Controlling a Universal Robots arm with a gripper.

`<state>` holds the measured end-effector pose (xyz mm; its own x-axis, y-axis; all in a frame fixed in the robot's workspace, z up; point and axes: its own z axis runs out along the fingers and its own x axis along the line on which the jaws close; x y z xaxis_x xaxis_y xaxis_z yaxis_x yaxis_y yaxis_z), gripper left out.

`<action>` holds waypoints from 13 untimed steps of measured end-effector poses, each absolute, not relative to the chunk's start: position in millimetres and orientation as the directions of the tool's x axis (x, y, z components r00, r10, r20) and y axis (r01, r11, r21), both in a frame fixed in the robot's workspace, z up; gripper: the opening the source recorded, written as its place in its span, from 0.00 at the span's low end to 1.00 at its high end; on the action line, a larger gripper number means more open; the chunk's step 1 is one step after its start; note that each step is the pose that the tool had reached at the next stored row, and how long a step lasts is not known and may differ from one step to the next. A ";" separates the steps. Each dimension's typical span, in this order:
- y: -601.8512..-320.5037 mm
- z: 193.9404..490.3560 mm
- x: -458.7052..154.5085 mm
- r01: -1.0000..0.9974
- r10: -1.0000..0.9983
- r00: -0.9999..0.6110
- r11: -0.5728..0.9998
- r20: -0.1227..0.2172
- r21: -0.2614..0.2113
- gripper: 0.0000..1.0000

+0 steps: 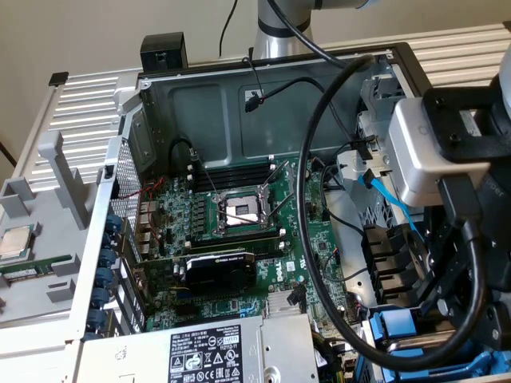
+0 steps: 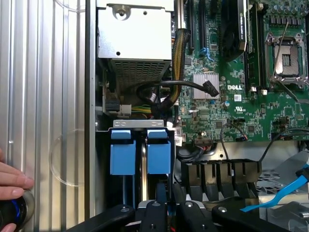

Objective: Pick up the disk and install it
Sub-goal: 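Insert the second disk wire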

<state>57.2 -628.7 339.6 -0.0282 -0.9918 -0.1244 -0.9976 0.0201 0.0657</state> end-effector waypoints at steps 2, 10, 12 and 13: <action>-628.7 339.5 56.9 -0.998 -0.992 -0.028 0.020 -0.125 0.066 0.16; -628.7 340.9 56.2 -0.998 -0.992 -0.028 0.020 -0.125 0.065 0.16; -628.7 342.3 56.2 -0.998 -0.992 -0.028 0.020 -0.125 0.065 0.16; -628.7 342.2 56.2 -0.998 -0.992 -0.028 0.020 -0.125 0.064 0.16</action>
